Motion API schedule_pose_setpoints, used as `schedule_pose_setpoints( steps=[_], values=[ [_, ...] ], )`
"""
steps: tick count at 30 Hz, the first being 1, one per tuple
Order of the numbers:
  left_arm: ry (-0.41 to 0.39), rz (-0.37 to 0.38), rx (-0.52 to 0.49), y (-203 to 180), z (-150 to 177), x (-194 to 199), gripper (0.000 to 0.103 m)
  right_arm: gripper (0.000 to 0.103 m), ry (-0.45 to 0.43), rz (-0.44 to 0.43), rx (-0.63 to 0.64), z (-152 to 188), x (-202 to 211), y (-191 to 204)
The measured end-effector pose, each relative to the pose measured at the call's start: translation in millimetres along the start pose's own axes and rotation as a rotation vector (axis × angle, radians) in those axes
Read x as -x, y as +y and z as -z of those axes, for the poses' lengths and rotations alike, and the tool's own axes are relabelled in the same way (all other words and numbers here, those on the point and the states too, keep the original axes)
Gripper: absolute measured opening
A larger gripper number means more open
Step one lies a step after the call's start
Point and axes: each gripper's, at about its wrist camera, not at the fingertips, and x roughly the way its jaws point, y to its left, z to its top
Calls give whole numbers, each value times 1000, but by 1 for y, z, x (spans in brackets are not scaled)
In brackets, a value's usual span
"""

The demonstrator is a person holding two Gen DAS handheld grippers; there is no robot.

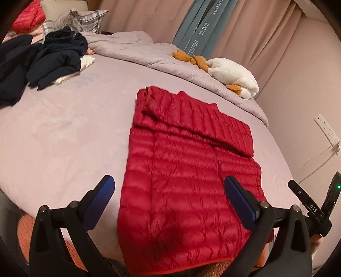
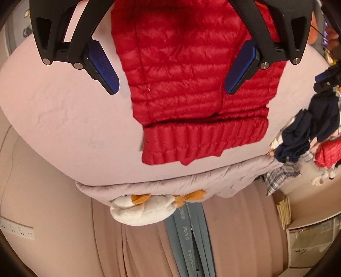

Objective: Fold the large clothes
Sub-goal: 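Move both tools to the jacket hem and grasp it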

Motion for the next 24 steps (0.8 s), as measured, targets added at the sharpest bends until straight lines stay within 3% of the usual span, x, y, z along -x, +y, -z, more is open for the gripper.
schedule_pose_setpoints(
  steps=[20,24],
  values=[
    [202,25,55,24,61,-26,101,98,166,43,-46,63,5,-30],
    [224,20,51,25,68,-28,100,98,195,10,-67,72,5,-36]
  ],
)
